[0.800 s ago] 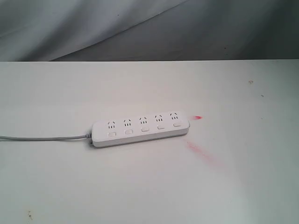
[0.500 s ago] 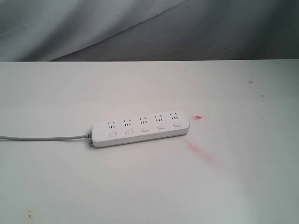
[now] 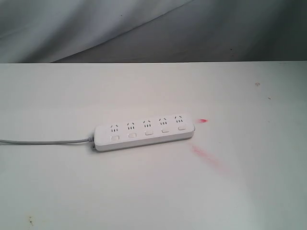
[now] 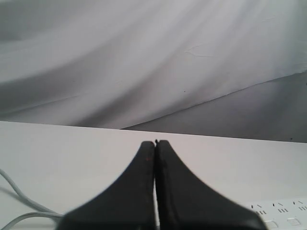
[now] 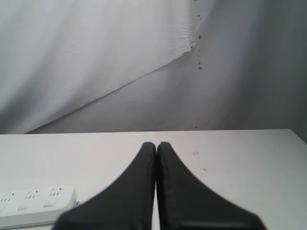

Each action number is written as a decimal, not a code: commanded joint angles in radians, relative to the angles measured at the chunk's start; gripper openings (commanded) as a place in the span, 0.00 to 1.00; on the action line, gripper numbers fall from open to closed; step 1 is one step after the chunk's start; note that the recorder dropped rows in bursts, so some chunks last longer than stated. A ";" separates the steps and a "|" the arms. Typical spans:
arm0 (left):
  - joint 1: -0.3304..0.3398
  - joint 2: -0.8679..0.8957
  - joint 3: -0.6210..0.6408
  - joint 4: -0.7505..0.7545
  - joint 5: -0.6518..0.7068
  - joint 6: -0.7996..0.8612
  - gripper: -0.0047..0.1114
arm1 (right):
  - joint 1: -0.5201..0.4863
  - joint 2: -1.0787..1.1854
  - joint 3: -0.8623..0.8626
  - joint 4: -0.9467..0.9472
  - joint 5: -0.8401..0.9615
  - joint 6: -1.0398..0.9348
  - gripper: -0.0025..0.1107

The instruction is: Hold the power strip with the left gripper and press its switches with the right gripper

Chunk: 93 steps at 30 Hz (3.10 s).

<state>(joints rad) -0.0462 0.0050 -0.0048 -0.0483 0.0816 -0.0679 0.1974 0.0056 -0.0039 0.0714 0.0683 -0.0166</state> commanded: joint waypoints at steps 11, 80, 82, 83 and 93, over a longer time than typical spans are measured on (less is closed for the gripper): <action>-0.004 -0.005 -0.071 -0.506 0.111 -0.008 0.05 | 0.003 -0.006 -0.025 0.334 -0.005 0.077 0.02; -0.341 2.102 -1.408 -0.049 0.730 0.368 0.04 | 0.270 2.108 -1.546 0.294 0.772 -0.348 0.02; -0.341 2.106 -1.408 -0.043 0.730 0.357 0.04 | 0.270 2.108 -1.546 0.294 0.772 -0.348 0.02; -0.341 2.109 -1.408 -0.044 0.730 0.358 0.04 | 0.270 2.108 -1.546 0.294 0.772 -0.348 0.02; -0.341 2.109 -1.408 -0.046 0.728 0.358 0.04 | 0.271 2.119 -1.513 0.298 0.761 -0.316 0.02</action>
<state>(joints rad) -0.3822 2.0979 -1.4150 -0.1097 0.7999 0.3023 0.4676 2.1209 -1.5324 0.3711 0.8357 -0.3393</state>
